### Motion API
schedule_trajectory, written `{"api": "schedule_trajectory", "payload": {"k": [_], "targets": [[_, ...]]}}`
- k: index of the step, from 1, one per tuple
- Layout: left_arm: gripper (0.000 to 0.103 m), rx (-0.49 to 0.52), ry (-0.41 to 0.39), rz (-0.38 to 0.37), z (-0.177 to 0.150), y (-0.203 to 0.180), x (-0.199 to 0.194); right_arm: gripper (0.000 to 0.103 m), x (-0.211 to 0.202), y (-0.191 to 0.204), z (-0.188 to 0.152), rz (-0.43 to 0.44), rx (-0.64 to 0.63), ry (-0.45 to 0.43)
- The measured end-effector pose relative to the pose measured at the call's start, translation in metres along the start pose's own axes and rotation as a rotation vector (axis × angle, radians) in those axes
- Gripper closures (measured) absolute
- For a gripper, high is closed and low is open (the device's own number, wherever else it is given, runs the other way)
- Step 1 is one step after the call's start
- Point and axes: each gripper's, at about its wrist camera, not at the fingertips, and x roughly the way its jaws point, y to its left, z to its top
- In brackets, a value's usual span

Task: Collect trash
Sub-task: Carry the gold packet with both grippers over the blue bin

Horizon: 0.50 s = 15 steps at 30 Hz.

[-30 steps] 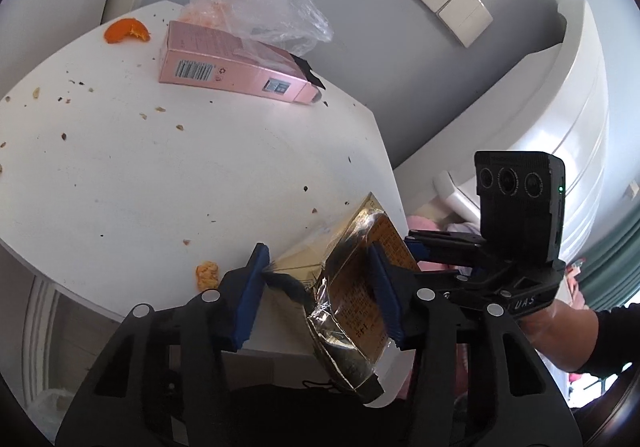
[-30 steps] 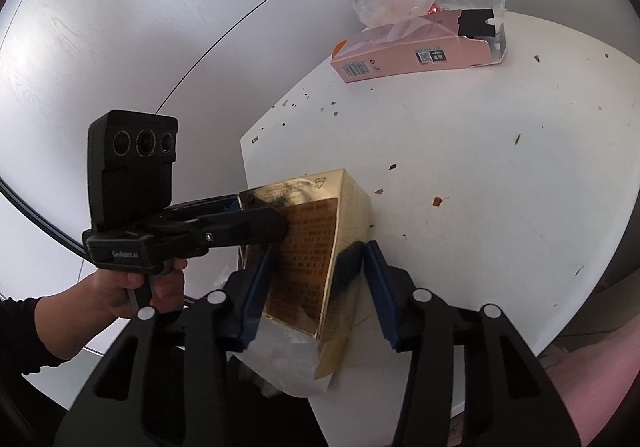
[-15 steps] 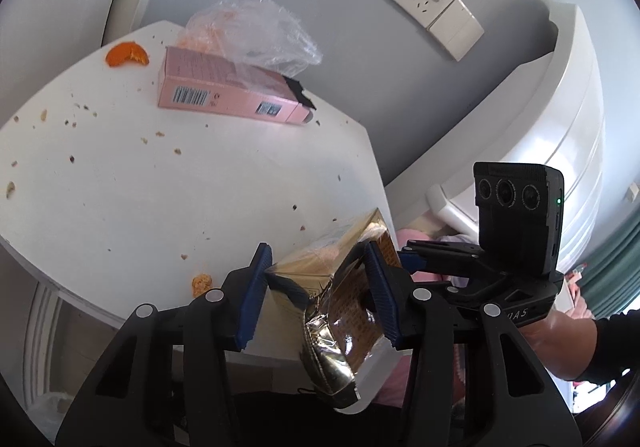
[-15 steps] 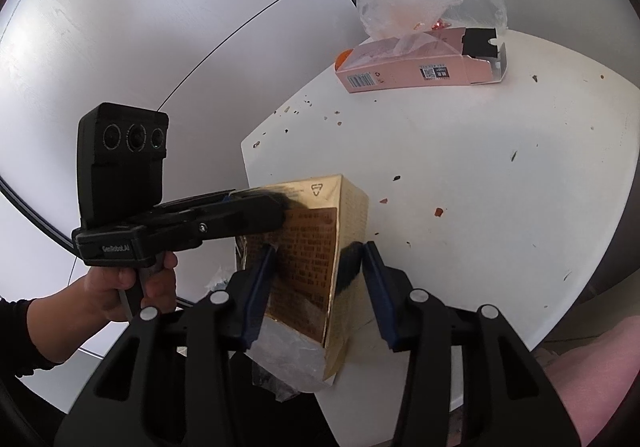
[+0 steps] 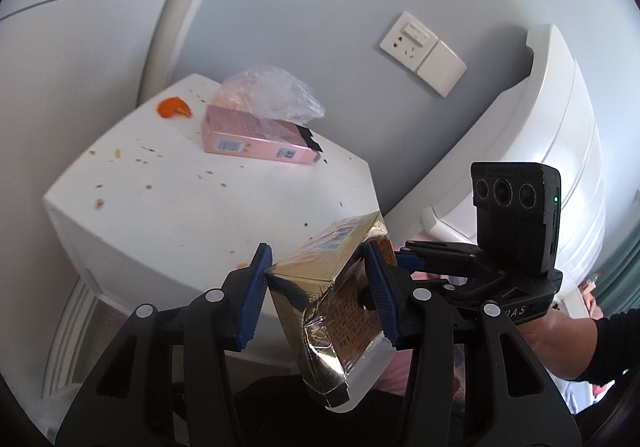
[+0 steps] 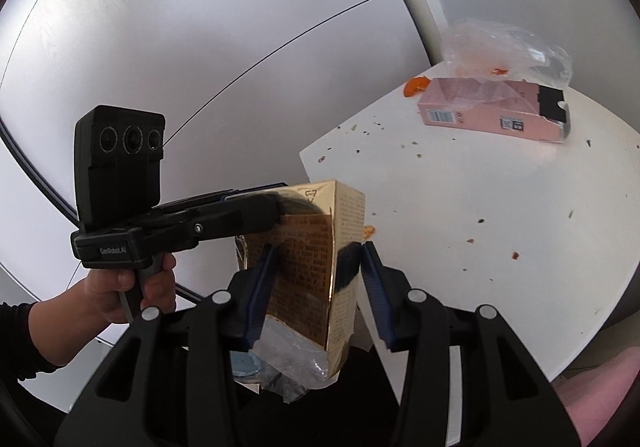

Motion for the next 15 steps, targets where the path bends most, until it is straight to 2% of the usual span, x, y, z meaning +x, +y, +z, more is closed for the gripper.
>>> {"api": "schedule_trajectory", "payload": {"k": [15], "targets": [[0.057,-0.093,-0.179,0.222,-0.042,0.039,-0.154,0.061,0.074,0.121,0.019,0.185,-0.219,0.091]]}}
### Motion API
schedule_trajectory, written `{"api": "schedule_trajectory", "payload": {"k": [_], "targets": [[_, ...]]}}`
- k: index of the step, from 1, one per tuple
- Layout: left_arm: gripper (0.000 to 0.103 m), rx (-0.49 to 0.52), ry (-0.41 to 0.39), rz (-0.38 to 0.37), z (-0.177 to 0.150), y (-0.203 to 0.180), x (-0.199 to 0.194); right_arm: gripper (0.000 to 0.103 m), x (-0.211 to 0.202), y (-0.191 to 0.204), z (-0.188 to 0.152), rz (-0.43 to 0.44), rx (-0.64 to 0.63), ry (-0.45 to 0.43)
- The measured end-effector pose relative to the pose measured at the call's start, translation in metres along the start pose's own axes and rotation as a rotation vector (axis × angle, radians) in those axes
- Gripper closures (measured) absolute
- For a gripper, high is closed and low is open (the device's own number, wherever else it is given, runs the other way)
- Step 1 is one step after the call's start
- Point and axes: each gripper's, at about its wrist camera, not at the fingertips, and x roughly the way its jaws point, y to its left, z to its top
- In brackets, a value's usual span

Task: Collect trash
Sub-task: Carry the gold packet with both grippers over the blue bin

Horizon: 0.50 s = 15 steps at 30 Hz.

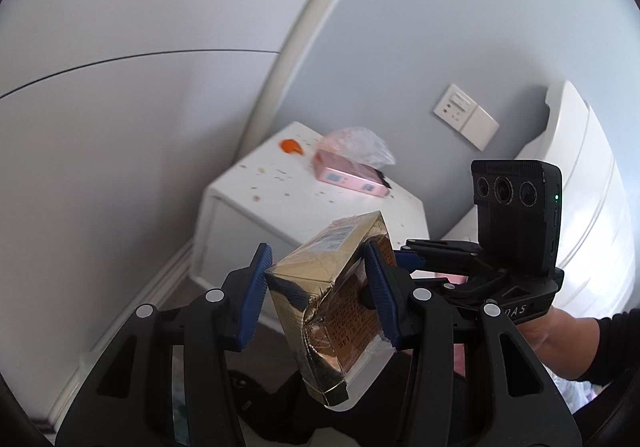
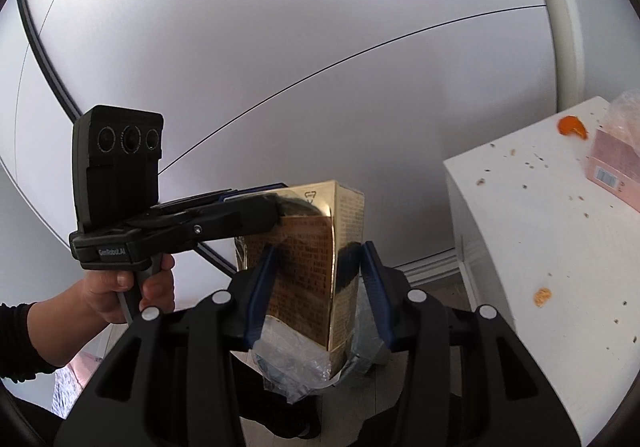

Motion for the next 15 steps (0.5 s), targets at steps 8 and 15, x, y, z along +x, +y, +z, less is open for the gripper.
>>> {"api": "schedule_trajectory", "payload": {"k": [8,15], "targets": [[0.057,-0.077,-0.058,0.11,-0.028,0.041,-0.06,0.061,0.057,0.041,0.008,0.099,-0.074,0.077],[0.057,-0.124,-0.074,0.163,-0.049,0.065,-0.085,0.061,0.099,0.064,0.007,0.14,-0.115,0.13]]}}
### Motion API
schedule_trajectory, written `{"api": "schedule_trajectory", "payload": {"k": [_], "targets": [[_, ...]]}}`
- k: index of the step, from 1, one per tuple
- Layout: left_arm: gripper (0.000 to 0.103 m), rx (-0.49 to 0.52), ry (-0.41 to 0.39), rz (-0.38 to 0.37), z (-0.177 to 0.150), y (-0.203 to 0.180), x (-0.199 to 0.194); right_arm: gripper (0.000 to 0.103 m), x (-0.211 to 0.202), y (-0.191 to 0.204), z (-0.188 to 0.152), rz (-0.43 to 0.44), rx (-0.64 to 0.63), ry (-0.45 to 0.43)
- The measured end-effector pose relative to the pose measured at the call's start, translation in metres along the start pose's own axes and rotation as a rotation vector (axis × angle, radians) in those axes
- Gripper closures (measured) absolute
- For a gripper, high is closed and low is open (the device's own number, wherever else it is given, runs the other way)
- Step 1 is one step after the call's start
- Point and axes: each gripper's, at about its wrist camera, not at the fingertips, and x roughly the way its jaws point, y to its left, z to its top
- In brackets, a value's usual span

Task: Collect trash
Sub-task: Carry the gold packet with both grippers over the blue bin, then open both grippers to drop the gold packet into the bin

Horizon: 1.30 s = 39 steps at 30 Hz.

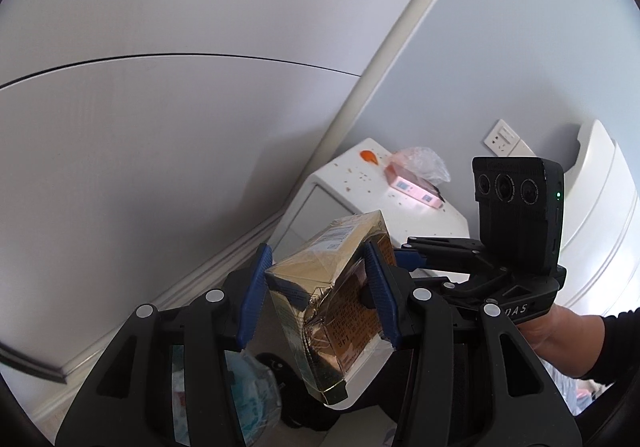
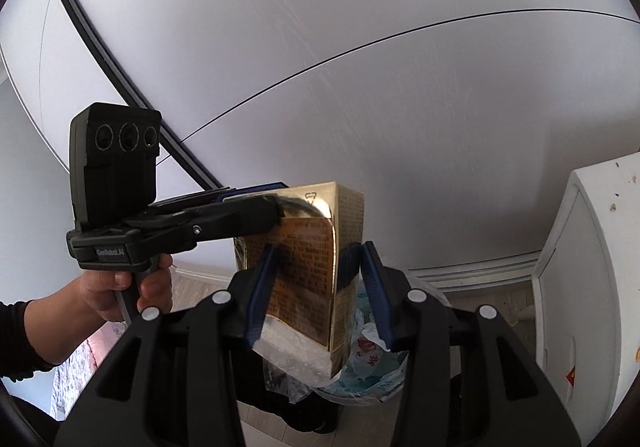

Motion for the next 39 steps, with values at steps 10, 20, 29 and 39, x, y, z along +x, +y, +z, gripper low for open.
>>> {"api": "schedule_trajectory", "payload": {"k": [10,20,29,39], "targets": [[0.057,-0.072,0.018,0.043,-0.028,0.038,0.0,0.061,0.047,-0.01,-0.005,0.04,0.012,0.075],[0.057,-0.152,0.08,0.071,-0.059,0.075,0.019,0.061,0.095,-0.03,-0.021,0.055,0.05,0.173],[0.057,-0.206,0.156,0.098,-0.087,0.104,0.04,0.061,0.132,-0.04,-0.043,0.061,0.079,0.256],[0.058,-0.286,0.21,0.114,-0.122,0.129,0.057,0.061,0.169,-0.045,-0.066,0.047,0.11,0.342]]}}
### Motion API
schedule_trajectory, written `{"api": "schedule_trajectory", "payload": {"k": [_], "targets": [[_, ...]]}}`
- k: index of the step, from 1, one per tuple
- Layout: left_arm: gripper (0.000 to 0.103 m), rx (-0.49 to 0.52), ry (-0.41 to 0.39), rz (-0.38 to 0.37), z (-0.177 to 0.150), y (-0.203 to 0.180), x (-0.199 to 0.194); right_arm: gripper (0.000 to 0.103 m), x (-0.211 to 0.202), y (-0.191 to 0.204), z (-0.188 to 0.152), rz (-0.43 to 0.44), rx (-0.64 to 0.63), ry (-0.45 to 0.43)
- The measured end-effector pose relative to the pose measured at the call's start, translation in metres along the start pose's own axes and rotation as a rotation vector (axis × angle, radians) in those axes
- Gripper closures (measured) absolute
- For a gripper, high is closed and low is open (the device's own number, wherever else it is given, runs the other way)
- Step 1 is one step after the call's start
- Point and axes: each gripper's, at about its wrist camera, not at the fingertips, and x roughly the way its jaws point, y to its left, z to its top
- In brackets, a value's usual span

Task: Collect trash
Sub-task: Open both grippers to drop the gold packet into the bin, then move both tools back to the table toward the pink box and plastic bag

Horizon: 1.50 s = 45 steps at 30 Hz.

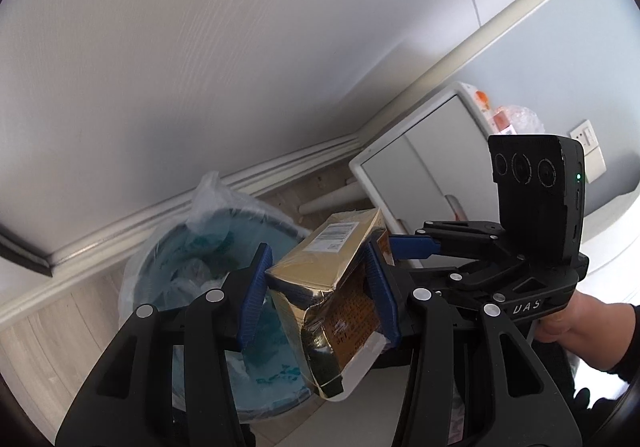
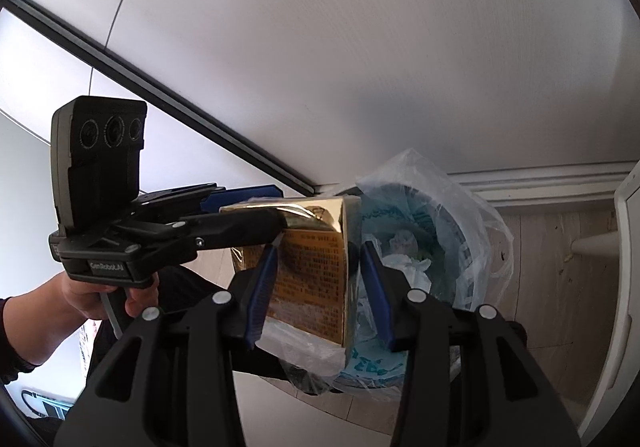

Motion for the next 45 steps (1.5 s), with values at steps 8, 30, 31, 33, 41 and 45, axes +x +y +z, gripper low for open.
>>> {"api": "schedule_trajectory", "payload": {"k": [8,30,31,33,41,45], "targets": [[0.058,-0.022,0.02,0.006,-0.005,0.009,0.004,0.061,0.009,0.0,-0.003,0.001,0.021,0.025],[0.006,-0.021,-0.067,0.097,0.0,0.0,-0.027,0.007,-0.034,0.009,-0.011,-0.228,-0.077,-0.058],[0.006,-0.011,-0.071,0.094,0.001,-0.005,-0.029,0.007,-0.038,0.011,-0.012,-0.232,-0.078,-0.065],[0.006,0.014,-0.08,0.093,0.004,-0.015,-0.034,0.007,-0.049,0.015,-0.013,-0.233,-0.08,-0.085],[0.006,0.137,-0.113,0.064,0.025,-0.069,-0.048,0.007,-0.103,0.022,-0.018,-0.261,-0.068,-0.193],[0.006,0.197,-0.123,0.038,0.038,-0.1,-0.049,0.007,-0.139,0.021,-0.021,-0.302,-0.056,-0.256]]}}
